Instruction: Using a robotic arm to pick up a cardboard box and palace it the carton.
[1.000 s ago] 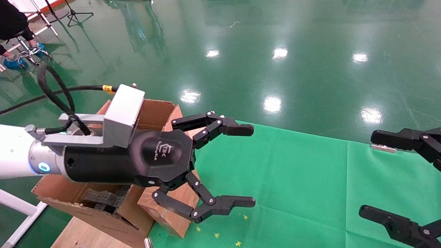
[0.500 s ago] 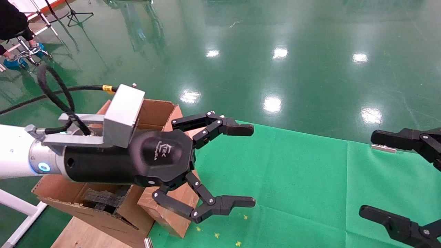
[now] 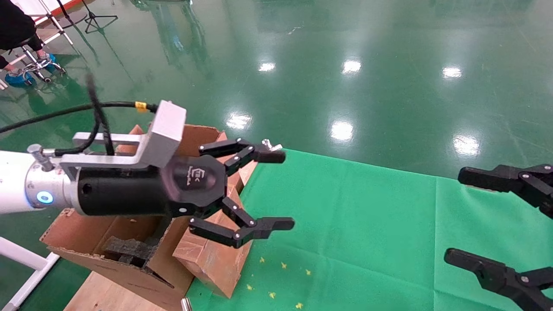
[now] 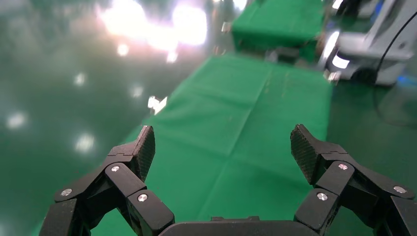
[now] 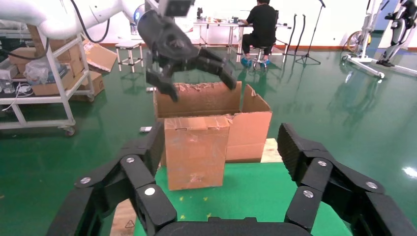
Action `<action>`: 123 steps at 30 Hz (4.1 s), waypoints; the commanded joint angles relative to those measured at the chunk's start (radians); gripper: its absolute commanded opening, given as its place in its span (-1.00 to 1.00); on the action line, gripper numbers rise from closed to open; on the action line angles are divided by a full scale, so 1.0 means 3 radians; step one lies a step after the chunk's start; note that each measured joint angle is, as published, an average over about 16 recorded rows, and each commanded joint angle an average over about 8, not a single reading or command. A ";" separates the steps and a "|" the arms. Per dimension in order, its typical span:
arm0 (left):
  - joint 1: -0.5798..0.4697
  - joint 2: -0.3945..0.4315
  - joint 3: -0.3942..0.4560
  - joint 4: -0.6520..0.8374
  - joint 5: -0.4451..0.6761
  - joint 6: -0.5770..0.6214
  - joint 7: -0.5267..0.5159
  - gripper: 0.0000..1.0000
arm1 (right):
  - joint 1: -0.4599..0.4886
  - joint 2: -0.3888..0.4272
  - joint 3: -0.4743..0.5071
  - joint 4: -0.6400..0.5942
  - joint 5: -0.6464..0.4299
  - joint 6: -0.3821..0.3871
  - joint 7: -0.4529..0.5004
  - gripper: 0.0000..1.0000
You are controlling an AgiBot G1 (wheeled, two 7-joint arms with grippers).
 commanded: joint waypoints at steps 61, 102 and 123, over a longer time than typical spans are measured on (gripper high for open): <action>-0.1746 0.0242 0.1965 -0.0078 0.2494 0.0591 -0.3448 0.06 | -0.0001 0.0001 0.0000 -0.0002 0.0001 0.0002 -0.0001 1.00; -0.1722 0.0228 0.1902 -0.0056 0.2476 0.0548 -0.3429 -1.00 | -0.0002 0.0001 0.0000 -0.0002 0.0002 0.0002 -0.0001 1.00; -0.2795 -0.0104 0.1256 0.0932 0.2254 0.0223 -0.2741 -1.00 | -0.0002 0.0001 0.0000 -0.0002 0.0002 0.0002 -0.0001 1.00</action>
